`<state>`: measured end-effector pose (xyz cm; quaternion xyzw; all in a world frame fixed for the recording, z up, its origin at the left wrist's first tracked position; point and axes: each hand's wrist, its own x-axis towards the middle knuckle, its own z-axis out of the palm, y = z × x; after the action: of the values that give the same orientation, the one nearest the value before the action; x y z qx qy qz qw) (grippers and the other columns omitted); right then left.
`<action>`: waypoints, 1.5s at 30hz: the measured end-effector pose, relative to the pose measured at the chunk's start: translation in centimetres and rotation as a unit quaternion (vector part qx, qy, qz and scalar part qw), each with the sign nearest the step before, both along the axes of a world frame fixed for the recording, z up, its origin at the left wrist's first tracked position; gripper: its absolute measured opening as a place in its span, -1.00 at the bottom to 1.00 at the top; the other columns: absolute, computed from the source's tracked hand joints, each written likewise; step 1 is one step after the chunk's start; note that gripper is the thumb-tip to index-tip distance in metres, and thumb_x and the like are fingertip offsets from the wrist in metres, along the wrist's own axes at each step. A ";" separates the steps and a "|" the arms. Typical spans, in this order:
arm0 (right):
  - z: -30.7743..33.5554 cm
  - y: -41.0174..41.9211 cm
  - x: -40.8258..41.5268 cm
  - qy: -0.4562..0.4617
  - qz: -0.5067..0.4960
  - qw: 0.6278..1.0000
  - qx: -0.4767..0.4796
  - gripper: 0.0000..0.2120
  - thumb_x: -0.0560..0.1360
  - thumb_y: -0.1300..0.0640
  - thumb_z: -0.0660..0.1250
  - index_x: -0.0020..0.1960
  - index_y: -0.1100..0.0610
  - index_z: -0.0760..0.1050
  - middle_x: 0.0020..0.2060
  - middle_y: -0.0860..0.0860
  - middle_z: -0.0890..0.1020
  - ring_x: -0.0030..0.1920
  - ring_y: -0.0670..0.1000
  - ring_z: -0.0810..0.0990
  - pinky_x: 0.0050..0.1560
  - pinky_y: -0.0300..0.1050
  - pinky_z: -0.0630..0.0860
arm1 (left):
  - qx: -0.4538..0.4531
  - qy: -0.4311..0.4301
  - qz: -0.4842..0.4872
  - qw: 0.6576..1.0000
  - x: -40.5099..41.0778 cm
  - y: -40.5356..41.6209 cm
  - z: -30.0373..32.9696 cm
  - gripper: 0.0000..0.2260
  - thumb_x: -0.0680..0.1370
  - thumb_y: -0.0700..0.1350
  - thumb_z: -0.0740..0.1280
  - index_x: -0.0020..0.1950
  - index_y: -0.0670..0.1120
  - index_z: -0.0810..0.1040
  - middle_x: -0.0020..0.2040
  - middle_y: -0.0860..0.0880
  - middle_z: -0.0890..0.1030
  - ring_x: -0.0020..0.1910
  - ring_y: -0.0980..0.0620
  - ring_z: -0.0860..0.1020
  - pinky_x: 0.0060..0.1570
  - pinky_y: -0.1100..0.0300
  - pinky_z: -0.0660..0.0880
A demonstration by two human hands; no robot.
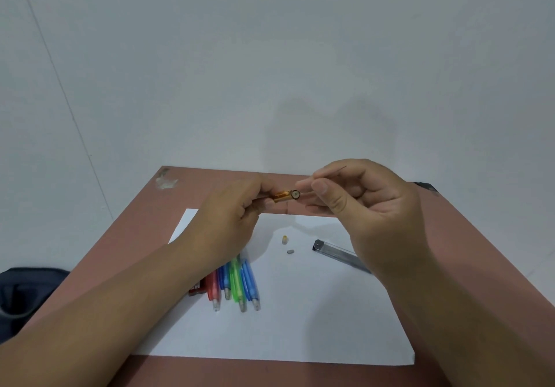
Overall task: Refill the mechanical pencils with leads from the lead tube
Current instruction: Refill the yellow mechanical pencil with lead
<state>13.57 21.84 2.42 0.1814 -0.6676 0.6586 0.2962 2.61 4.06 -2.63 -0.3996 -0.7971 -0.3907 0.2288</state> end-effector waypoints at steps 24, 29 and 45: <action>-0.9 1.3 -0.9 -0.007 -0.154 0.972 0.177 -0.83 0.50 0.22 0.50 0.05 0.02 0.70 -0.10 -0.15 0.74 -0.02 -0.12 0.71 0.05 -0.27 0.59 | -0.037 -0.086 0.009 0.996 0.7 0.1 1.0 -0.83 0.64 -0.14 0.30 0.07 0.14 0.56 -0.03 0.18 0.62 -0.01 0.20 0.55 -0.01 0.30 0.50; -0.8 1.3 -0.9 -0.027 -0.156 0.973 0.170 -0.81 0.49 0.23 0.50 0.04 -0.01 0.70 -0.11 -0.19 0.74 -0.03 -0.17 0.71 0.05 -0.29 0.58 | -0.034 -0.104 0.003 0.994 0.6 0.1 0.6 -0.87 0.64 -0.11 0.30 0.09 0.11 0.59 -0.04 0.17 0.62 -0.02 0.18 0.55 -0.02 0.24 0.52; -1.5 2.3 -1.9 -0.221 -0.169 0.847 0.453 -0.90 0.55 0.04 0.40 -0.06 -0.13 0.68 -0.20 -0.24 0.64 -0.09 -0.18 0.52 -0.07 -0.24 0.45 | -0.007 -0.150 0.029 0.988 0.7 0.0 1.0 -0.91 0.64 -0.11 0.30 0.08 0.08 0.55 -0.06 0.25 0.58 0.02 0.31 0.50 -0.11 0.55 0.37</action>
<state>11.68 24.10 0.93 0.0288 -0.9599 0.2454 0.1326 3.33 4.11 -1.62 -0.3151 -0.8362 -0.4337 0.1153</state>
